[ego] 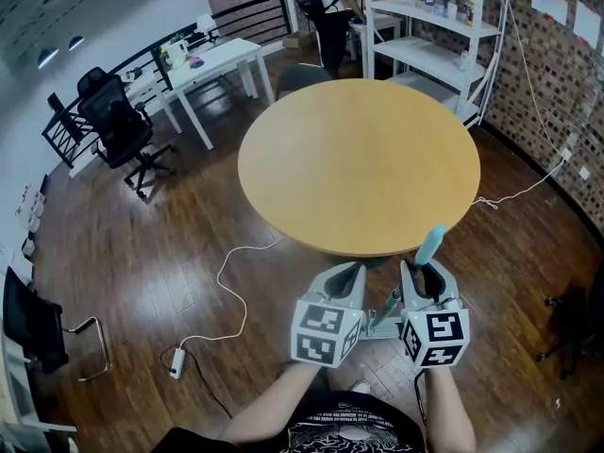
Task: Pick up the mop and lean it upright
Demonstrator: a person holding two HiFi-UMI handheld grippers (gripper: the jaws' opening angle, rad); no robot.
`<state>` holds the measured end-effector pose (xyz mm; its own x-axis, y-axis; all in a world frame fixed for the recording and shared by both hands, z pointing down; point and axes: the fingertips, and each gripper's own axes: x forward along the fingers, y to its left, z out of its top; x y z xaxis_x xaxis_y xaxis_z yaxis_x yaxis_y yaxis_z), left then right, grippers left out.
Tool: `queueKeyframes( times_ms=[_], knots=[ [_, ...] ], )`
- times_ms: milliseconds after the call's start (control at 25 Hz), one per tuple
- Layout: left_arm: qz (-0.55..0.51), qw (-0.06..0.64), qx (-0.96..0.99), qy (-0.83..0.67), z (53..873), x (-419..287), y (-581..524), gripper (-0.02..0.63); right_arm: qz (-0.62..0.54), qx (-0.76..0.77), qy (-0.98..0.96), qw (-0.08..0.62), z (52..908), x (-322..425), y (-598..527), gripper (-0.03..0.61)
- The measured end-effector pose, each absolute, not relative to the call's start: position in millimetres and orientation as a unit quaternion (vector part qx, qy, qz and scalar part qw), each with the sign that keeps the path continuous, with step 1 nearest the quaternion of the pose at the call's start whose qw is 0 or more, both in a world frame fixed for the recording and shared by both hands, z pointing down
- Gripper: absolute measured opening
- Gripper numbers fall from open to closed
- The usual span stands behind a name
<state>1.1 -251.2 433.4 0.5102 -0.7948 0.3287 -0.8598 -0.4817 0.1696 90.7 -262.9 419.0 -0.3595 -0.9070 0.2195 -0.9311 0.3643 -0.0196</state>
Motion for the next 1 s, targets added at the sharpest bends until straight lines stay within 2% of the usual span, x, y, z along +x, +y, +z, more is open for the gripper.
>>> queueKeyframes(
  times_ms=[720,1000],
  knots=[
    [0.133,0.190,0.852,-0.469,472,-9,-272,0.003,0.118,0.548,-0.817,0.137,502,55,-311,0.103],
    [0.134,0.199,0.851,-0.468,478,-15,-288,0.003,0.110,0.550,-0.816,0.140,509,47,-333,0.104]
  ],
)
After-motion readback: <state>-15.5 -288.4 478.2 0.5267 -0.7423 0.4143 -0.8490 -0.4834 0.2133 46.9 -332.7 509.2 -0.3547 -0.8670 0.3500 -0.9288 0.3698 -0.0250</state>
